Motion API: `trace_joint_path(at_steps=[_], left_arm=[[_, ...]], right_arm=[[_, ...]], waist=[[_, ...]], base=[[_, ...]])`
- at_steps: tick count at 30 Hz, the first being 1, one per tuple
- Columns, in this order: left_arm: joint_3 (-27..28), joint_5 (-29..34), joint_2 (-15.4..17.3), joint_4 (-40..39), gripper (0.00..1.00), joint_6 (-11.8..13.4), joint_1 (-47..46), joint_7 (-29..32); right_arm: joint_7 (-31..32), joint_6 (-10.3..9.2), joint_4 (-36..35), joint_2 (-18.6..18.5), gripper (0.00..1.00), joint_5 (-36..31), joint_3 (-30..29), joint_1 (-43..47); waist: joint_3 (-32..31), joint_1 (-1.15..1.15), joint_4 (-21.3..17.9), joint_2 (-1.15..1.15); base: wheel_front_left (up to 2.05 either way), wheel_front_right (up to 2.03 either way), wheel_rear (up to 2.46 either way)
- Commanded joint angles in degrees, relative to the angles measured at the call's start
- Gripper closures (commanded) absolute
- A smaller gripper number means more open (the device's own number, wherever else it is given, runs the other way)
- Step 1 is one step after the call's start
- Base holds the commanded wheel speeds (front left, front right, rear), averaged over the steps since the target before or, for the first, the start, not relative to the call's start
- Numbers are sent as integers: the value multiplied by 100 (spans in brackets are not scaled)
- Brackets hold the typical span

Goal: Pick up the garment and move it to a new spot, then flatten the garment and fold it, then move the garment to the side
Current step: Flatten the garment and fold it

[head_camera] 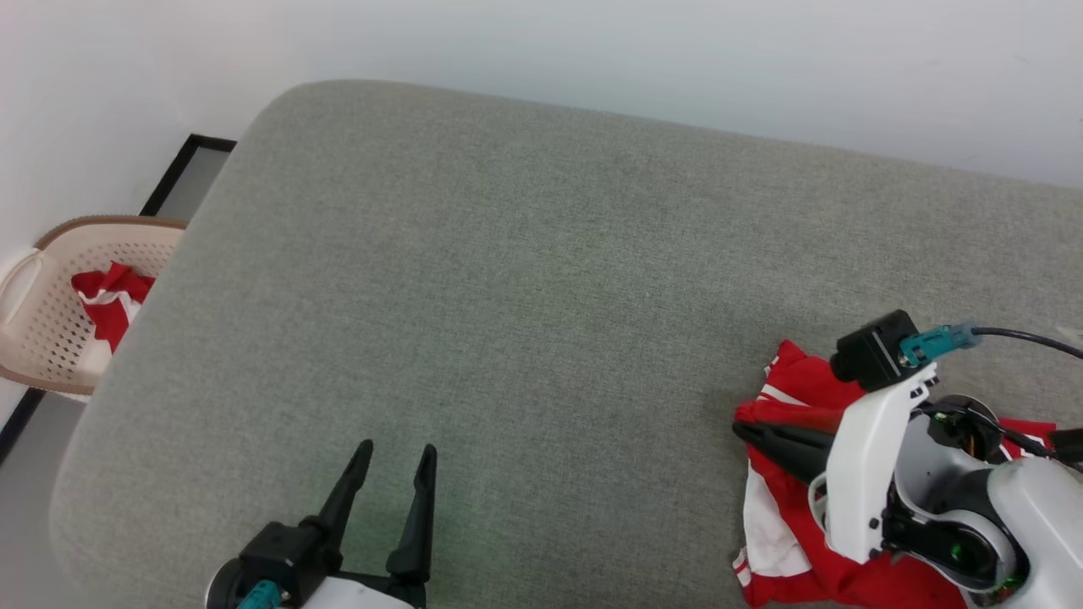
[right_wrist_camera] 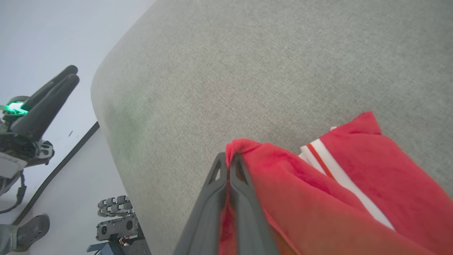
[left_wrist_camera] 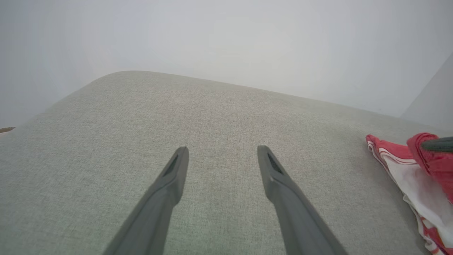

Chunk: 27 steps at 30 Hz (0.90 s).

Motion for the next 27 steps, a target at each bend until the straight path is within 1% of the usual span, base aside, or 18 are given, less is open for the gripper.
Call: trace_joint_path(at_steps=[1, 8, 14, 18, 19, 20, 21, 22, 27], left_arm=[[1, 27, -17, -4, 0, -11, -23, 2], [-24, -4, -39, -2, 0, -12, -104, 2], [-53, -48, -48, 40, 0, -12, -149, 2], [-79, -64, -39, 73, 0, -11, -172, 2], [-64, -69, -30, 65, 0, -11, -165, 2], [-36, -74, -19, 47, 0, -11, -154, 2], [-9, -77, -15, 32, 0, -11, -145, 2], [21, -84, -13, 26, 0, -11, -144, 2], [78, -85, 34, 13, 0, -11, -228, 2]], right_arm=[[-96, -10, 88, 46, 100, -10, 66, -113], [-697, -10, 723, 196, 100, -298, 219, -460], [-959, -10, 1331, 412, 100, -188, 467, -667], [-1219, -10, 1711, 477, 100, -160, 708, -846], [-1297, -10, 1765, 504, 96, -140, 774, -875], [-1363, -10, 1797, 514, 71, -95, 834, -906], [-1415, -10, 1812, 509, 51, -32, 874, -937], [-1444, -10, 1809, 483, 0, 32, 934, -983], [-1631, -10, 1652, 292, 0, 506, 1055, -1164]], waist=[[13, 0, 1, 0], [41, 0, -5, 0], [70, 0, -39, 0], [81, 0, -73, 0], [84, 0, -100, 0], [94, 0, -135, 0], [107, 0, -174, 0], [119, 0, -216, 0], [165, 0, -459, 0]], base=[[0, 0, 0], [0, 0, 0], [0, 0, 0], [0, 0, 0], [0, 0, 0], [0, 0, 0], [0, 0, 0], [0, 0, 0], [0, 0, 0]])
